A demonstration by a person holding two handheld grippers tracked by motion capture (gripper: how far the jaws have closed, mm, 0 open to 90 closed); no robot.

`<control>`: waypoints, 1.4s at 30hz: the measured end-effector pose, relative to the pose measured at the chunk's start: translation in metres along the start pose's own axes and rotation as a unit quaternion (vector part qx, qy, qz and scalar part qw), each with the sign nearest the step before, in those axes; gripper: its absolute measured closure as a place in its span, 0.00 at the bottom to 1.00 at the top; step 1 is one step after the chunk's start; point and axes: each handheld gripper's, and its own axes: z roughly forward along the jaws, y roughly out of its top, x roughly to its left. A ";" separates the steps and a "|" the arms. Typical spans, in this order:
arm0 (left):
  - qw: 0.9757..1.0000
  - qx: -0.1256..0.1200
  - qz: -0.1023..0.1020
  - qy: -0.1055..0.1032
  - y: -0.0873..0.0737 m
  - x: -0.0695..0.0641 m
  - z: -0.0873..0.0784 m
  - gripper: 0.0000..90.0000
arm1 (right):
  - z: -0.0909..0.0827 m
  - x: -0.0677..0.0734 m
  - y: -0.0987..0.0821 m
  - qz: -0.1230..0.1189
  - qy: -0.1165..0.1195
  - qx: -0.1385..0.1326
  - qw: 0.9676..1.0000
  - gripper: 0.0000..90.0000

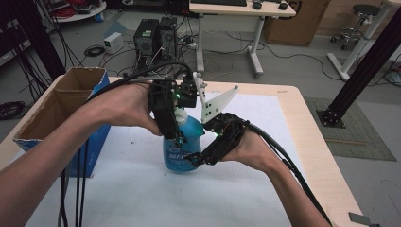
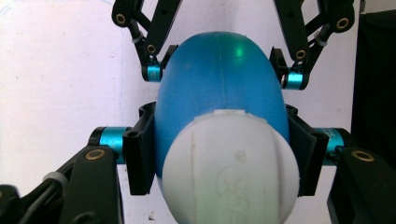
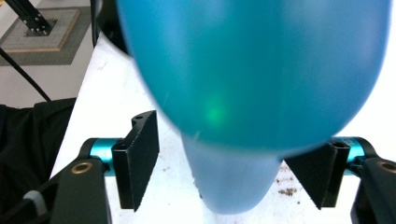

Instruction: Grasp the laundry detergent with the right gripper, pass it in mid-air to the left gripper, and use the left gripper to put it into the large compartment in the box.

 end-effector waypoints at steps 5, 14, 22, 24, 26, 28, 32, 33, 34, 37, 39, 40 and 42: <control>1.000 0.005 -0.003 0.003 -0.001 0.002 -0.014 0.42 | -0.010 0.001 0.001 0.002 -0.014 0.010 1.000 0.25; 0.999 0.017 -0.031 0.013 -0.006 0.011 -0.048 0.42 | -0.044 0.006 -0.006 0.018 -0.073 0.070 0.995 0.14; 0.997 0.028 -0.067 0.033 -0.013 0.021 -0.075 0.42 | -0.070 0.014 -0.027 0.039 -0.106 0.109 0.988 0.14; 0.995 0.032 -0.088 0.041 -0.017 0.027 -0.089 0.42 | -0.077 0.016 -0.038 0.050 -0.123 0.123 0.983 0.14; 0.992 0.035 -0.108 0.048 -0.022 0.032 -0.104 0.42 | -0.081 0.017 -0.043 0.051 -0.135 0.132 0.981 0.14; 0.990 0.031 -0.124 0.051 -0.028 0.036 -0.114 0.43 | -0.085 0.017 -0.048 0.054 -0.145 0.141 0.978 0.14; 0.985 0.026 -0.157 0.064 -0.043 0.041 -0.130 0.43 | -0.089 0.018 -0.055 0.059 -0.152 0.150 0.975 0.14; 0.985 0.026 -0.157 0.064 -0.043 0.041 -0.130 0.43 | -0.089 0.018 -0.055 0.059 -0.152 0.150 0.975 0.14; 0.983 0.023 -0.166 0.068 -0.048 0.042 -0.134 0.43 | -0.090 0.019 -0.056 0.061 -0.156 0.151 0.974 0.14; 0.978 0.020 -0.193 0.074 -0.064 0.043 -0.145 0.43 | -0.089 0.018 -0.060 0.065 -0.162 0.156 0.972 0.14; 0.974 0.024 -0.212 0.081 -0.071 0.043 -0.149 0.43 | -0.087 0.017 -0.061 0.065 -0.163 0.163 0.971 0.14; 0.973 0.032 -0.215 0.083 -0.075 0.044 -0.152 0.43 | -0.086 0.017 -0.062 0.063 -0.164 0.167 0.970 0.14; 0.970 0.033 -0.225 0.087 -0.079 0.043 -0.154 0.43 | -0.085 0.017 -0.063 0.064 -0.164 0.172 0.969 0.14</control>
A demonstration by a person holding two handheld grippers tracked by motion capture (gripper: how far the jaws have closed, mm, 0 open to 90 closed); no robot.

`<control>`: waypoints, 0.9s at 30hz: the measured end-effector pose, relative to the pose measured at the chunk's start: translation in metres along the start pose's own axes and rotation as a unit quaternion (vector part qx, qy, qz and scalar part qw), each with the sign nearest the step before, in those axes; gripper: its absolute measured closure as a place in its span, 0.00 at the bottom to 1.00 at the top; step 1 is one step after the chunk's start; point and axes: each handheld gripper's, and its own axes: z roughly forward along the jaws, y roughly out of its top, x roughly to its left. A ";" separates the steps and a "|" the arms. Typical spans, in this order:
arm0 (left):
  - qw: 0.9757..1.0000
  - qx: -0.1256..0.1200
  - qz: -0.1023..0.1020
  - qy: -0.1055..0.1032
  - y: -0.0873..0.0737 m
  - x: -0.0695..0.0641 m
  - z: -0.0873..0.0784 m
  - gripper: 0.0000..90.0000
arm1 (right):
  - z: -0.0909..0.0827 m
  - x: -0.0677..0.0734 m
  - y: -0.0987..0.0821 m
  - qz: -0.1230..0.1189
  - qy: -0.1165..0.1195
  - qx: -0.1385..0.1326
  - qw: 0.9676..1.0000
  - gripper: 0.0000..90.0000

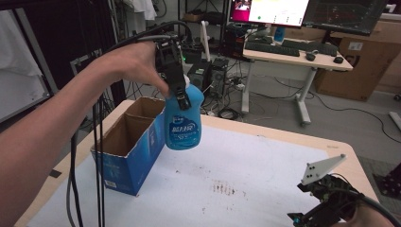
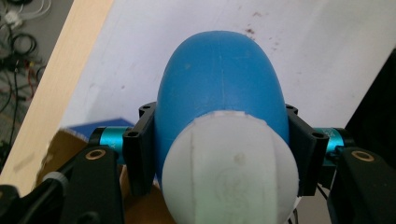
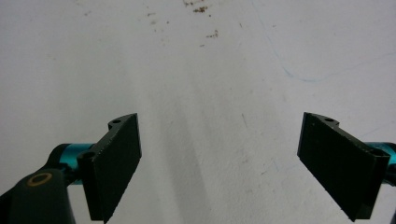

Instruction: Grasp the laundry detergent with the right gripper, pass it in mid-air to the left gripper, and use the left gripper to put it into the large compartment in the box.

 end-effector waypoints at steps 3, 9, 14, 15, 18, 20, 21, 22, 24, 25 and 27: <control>0.999 0.000 -0.033 0.013 -0.015 0.011 -0.009 0.43 | 0.002 0.000 -0.002 0.000 -0.004 0.010 1.000 0.14; 0.996 -0.010 -0.082 0.025 -0.039 0.025 -0.022 0.43 | 0.002 -0.004 -0.006 0.010 -0.009 0.013 1.000 0.14; 0.993 -0.011 -0.108 0.038 -0.054 0.034 -0.030 0.43 | 0.003 -0.004 -0.007 0.011 -0.007 0.014 1.000 0.14; 0.991 -0.006 -0.124 0.043 -0.060 0.038 -0.031 0.43 | 0.005 -0.004 -0.007 0.010 -0.006 0.017 1.000 0.14; 0.989 -0.006 -0.140 0.049 -0.066 0.042 -0.033 0.43 | 0.007 -0.004 -0.008 0.007 -0.005 0.019 1.000 0.14; 0.986 0.004 -0.157 0.057 -0.075 0.047 -0.033 0.43 | 0.009 -0.004 -0.007 0.009 -0.006 0.023 1.000 0.14; 0.985 0.007 -0.161 0.060 -0.079 0.049 -0.033 0.43 | 0.010 -0.005 -0.007 0.007 -0.005 0.023 1.000 0.14; 0.984 0.008 -0.166 0.062 -0.082 0.050 -0.032 0.43 | 0.010 -0.005 -0.007 0.009 -0.005 0.024 1.000 0.14; 0.983 0.011 -0.171 0.063 -0.085 0.052 -0.031 0.43 | 0.010 -0.005 -0.006 0.010 -0.005 0.023 1.000 0.14; 0.982 0.016 -0.178 0.065 -0.090 0.054 -0.029 0.43 | 0.011 -0.006 -0.006 0.009 -0.005 0.024 1.000 0.14; 0.981 0.018 -0.181 0.065 -0.092 0.055 -0.028 0.43 | 0.012 -0.005 -0.006 0.010 -0.004 0.024 1.000 0.14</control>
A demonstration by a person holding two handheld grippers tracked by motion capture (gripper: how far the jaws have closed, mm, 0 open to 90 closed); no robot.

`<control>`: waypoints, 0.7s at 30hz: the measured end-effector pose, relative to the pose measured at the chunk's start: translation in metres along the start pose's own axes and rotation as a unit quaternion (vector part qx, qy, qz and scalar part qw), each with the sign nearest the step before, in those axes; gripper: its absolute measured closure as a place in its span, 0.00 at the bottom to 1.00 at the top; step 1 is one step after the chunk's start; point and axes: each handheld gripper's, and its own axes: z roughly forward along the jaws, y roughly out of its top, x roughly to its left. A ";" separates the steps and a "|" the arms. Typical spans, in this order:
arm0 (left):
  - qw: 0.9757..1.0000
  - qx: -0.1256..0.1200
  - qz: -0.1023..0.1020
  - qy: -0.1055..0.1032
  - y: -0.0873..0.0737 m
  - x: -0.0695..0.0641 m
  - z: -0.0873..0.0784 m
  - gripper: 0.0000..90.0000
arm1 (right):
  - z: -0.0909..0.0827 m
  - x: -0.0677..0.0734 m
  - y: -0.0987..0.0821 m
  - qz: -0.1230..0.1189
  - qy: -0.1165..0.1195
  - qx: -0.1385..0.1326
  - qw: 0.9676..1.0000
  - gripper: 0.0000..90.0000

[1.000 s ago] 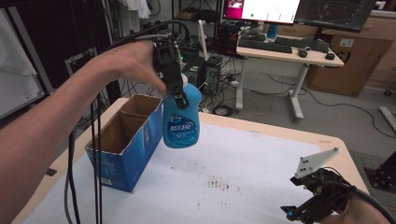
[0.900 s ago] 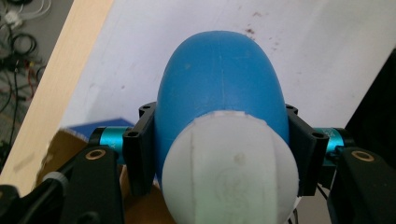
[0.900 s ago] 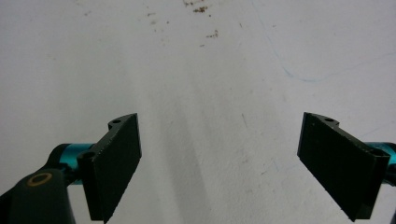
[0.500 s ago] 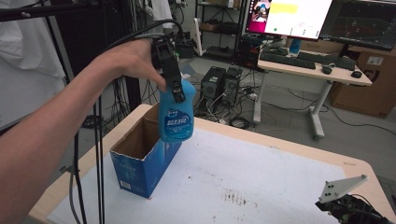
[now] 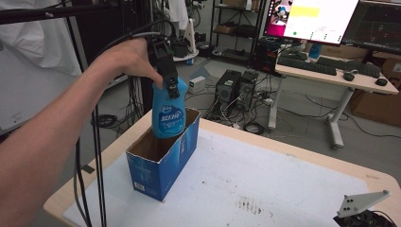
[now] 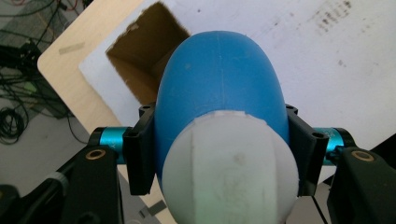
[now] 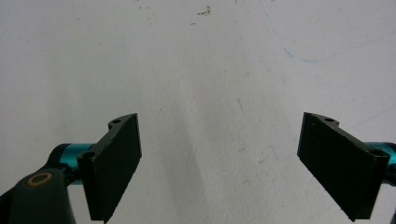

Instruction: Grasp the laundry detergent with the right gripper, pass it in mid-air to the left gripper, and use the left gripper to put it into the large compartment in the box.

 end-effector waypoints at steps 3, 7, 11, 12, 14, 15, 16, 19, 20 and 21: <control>1.000 0.004 -0.003 -0.002 -0.005 0.004 0.004 0.43 | 0.002 0.001 0.001 -0.004 0.000 0.002 1.000 0.14; 1.000 0.001 0.002 -0.008 -0.011 0.007 0.013 0.43 | 0.002 0.002 0.002 -0.003 -0.001 0.006 1.000 0.14; 1.000 0.002 0.017 -0.018 -0.017 0.007 0.027 0.43 | 0.003 0.003 0.003 -0.006 -0.001 0.007 1.000 0.14; 1.000 0.002 0.017 -0.018 -0.017 0.007 0.027 0.43 | 0.003 0.003 0.003 -0.006 -0.001 0.007 1.000 0.14; 0.999 0.005 0.034 -0.027 -0.021 0.008 0.039 0.43 | 0.004 0.004 0.003 -0.008 -0.003 0.009 1.000 0.14; 0.999 0.007 0.037 -0.029 -0.023 0.009 0.043 0.43 | 0.004 0.005 0.004 -0.008 -0.003 0.010 1.000 0.14; 0.999 0.008 0.041 -0.030 -0.025 0.010 0.047 0.43 | 0.004 0.005 0.004 -0.008 -0.004 0.011 1.000 0.14; 0.998 0.012 0.055 -0.033 -0.028 0.011 0.055 0.42 | 0.004 0.006 0.003 -0.009 -0.004 0.015 1.000 0.14; 0.997 0.014 0.063 -0.037 -0.030 0.012 0.060 0.42 | 0.006 0.006 0.003 -0.009 -0.003 0.016 1.000 0.14; 0.997 0.014 0.062 -0.041 -0.032 0.013 0.064 0.42 | 0.006 0.006 0.003 -0.009 -0.003 0.016 1.000 0.14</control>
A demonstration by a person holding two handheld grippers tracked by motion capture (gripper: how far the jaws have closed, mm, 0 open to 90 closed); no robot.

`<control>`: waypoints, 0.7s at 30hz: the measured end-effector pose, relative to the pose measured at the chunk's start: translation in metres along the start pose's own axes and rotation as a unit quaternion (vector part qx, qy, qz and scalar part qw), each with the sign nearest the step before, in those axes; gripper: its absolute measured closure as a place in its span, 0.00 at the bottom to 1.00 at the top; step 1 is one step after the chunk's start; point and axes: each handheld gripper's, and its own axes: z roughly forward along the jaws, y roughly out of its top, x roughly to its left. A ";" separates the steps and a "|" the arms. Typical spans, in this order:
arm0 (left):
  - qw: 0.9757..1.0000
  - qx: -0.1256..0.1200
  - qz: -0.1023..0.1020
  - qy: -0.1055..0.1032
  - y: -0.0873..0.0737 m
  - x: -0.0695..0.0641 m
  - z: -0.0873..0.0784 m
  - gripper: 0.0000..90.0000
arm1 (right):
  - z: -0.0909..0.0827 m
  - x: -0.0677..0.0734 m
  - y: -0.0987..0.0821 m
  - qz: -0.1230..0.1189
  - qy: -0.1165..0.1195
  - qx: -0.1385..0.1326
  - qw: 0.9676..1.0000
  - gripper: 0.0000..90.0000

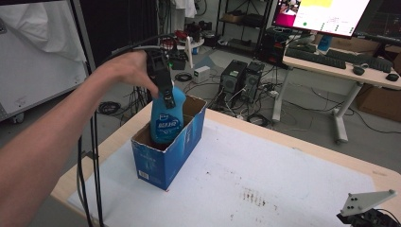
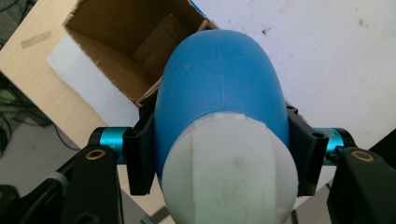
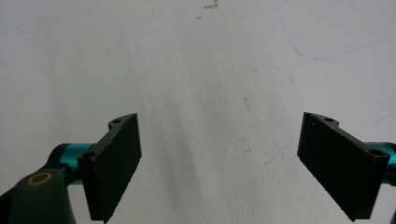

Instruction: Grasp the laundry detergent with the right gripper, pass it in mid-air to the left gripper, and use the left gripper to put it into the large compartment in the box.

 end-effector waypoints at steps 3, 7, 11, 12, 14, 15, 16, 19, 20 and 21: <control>1.000 0.000 0.024 -0.010 -0.004 0.000 0.012 0.43 | 0.004 0.002 0.000 0.000 0.001 0.003 1.000 0.14; 0.999 0.004 0.043 -0.018 -0.007 0.001 0.027 0.42 | 0.007 0.002 0.001 -0.007 0.002 0.007 1.000 0.14; 0.996 0.010 0.086 -0.022 -0.011 0.000 0.044 0.42 | 0.008 0.003 0.001 -0.008 0.000 0.011 1.000 0.14; 0.996 0.010 0.086 -0.022 -0.011 0.000 0.044 0.42 | 0.008 0.003 0.001 -0.008 0.000 0.011 1.000 0.14; 0.995 0.011 0.098 -0.025 -0.012 0.001 0.049 0.42 | 0.008 0.004 0.001 -0.008 0.000 0.012 1.000 0.14; 0.993 0.014 0.113 -0.026 -0.013 0.000 0.055 0.42 | 0.009 0.004 0.000 -0.008 0.000 0.012 1.000 0.14; 0.993 0.016 0.117 -0.028 -0.013 0.000 0.058 0.42 | 0.009 0.004 0.000 -0.008 0.000 0.013 1.000 0.14; 0.991 0.020 0.126 -0.031 -0.014 0.000 0.064 0.42 | 0.010 0.005 0.000 -0.010 -0.001 0.016 1.000 0.14; 0.991 0.020 0.126 -0.031 -0.014 0.000 0.064 0.42 | 0.010 0.005 0.000 -0.010 0.000 0.016 1.000 0.14; 0.991 0.020 0.131 -0.034 -0.014 -0.001 0.069 0.42 | 0.011 0.005 0.000 -0.010 0.000 0.016 1.000 0.14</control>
